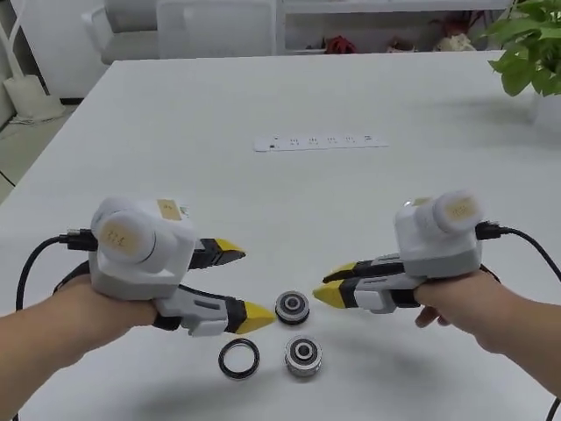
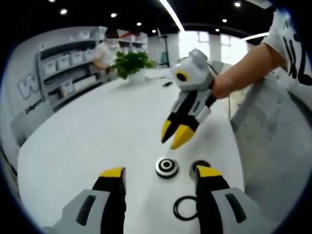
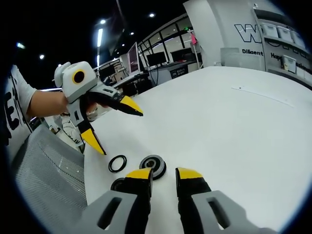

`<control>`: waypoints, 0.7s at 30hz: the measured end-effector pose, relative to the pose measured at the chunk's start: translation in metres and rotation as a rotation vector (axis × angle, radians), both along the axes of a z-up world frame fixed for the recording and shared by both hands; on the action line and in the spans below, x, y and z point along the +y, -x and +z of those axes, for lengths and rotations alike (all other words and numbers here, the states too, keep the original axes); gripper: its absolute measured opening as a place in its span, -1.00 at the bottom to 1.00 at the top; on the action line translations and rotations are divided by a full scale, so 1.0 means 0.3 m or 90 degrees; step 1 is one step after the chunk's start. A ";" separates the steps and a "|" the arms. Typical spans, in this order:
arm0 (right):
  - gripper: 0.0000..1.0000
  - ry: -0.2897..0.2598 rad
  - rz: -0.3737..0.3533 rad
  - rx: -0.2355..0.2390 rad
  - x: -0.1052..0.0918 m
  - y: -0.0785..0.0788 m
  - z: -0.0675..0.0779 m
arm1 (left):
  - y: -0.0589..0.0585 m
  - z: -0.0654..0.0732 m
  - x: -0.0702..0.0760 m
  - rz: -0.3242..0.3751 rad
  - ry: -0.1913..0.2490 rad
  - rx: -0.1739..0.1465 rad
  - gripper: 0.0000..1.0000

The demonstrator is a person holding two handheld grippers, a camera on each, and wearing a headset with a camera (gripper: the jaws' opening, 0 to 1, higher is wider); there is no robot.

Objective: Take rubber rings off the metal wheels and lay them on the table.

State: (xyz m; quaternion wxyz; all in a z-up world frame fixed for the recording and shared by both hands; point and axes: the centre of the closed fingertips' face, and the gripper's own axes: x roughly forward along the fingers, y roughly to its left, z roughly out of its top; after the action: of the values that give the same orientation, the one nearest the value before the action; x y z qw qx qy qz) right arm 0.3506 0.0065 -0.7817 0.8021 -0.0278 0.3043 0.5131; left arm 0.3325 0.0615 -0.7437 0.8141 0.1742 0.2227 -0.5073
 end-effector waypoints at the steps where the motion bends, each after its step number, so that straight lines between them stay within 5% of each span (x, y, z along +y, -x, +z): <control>1: -0.66 0.004 0.004 -0.002 0.001 0.002 -0.005 | -0.001 -0.005 -0.005 -0.002 -0.001 0.001 0.15; 21: -0.60 0.050 0.077 -0.031 0.046 0.061 -0.074 | -0.010 -0.110 -0.057 -0.018 -0.026 0.038 -0.10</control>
State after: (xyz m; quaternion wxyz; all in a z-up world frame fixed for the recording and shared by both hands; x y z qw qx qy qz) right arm 0.3324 0.0205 -0.8038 0.7750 -0.0899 0.3021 0.5478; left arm 0.3356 0.0445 -0.7765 0.7964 0.1786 0.2544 -0.5188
